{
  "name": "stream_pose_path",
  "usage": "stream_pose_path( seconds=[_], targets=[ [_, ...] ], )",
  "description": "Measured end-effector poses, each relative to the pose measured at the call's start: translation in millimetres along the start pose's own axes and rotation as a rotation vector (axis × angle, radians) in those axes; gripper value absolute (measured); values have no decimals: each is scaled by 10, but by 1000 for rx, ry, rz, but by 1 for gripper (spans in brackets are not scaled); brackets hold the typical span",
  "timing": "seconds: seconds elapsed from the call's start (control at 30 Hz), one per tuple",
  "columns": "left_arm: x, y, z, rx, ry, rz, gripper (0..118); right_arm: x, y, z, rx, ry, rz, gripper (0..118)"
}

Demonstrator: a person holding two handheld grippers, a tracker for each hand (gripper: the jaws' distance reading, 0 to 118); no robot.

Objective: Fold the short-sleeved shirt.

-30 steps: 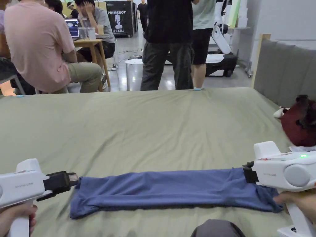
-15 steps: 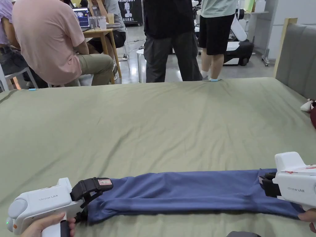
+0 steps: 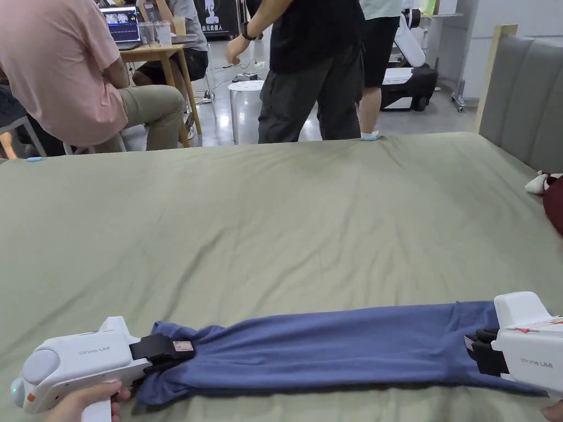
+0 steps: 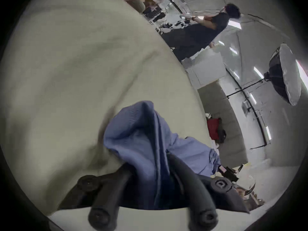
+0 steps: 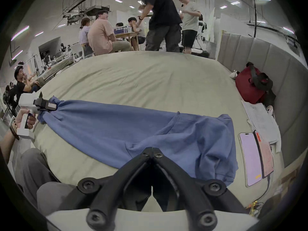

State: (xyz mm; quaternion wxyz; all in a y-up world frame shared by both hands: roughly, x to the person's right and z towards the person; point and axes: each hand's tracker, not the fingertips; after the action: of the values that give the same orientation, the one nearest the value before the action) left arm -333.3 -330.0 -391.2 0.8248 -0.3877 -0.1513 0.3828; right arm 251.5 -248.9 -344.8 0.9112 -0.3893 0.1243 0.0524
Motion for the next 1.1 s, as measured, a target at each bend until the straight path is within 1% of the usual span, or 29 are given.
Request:
stream_pose_path(
  seconds=[0.07,0.17,0.27,0.37,0.4,0.43,0.47,0.53,0.57,0.67,0.7,0.73,0.8,0.9,0.93,1.0,1.03,1.07,1.1],
  targets=[
    [-32,78,95,20,32,-29,3,3,15,27,-2,-7,18,0],
    [-226,250,451,100,55,54,3,9,28,74,9,-26,36,0],
    [-484,411,866,181,205,98,3,14,39,102,24,-18,22,0],
    [-562,388,1147,199,381,206,3,-45,52,132,37,-6,22,0],
    [-530,380,1189,187,437,201,3,-68,59,134,42,1,26,0],
    [-448,372,1199,190,473,167,3,-88,64,135,47,8,29,0],
    [-320,346,1192,190,490,95,3,-75,74,107,50,17,34,0],
    [-44,272,1154,196,499,7,3,-109,84,97,54,32,42,0],
    [128,240,1137,197,464,6,3,-126,87,92,55,37,42,0],
    [429,178,1051,133,85,88,3,-172,97,106,57,52,48,0],
    [566,159,977,104,1,61,4,-179,97,112,60,54,50,0],
    [714,114,889,84,-29,21,4,-128,94,109,62,57,49,0],
    [1023,24,621,31,-37,-64,4,-110,81,141,72,63,43,0],
    [1273,-102,108,-57,-42,-110,4,-74,58,192,85,68,22,0],
    [1289,-142,-55,-84,-34,-105,4,-58,47,209,88,67,13,0],
    [1198,-135,-430,-151,45,-79,4,-23,9,273,96,54,-8,0],
    [1182,-164,-535,-166,70,-90,4,-4,-11,302,100,51,-14,0],
    [1163,-196,-651,-185,89,-102,4,27,-36,339,106,51,-22,0],
    [1120,-194,-737,-182,86,-81,4,58,-55,363,106,52,-30,0]
  ],
)
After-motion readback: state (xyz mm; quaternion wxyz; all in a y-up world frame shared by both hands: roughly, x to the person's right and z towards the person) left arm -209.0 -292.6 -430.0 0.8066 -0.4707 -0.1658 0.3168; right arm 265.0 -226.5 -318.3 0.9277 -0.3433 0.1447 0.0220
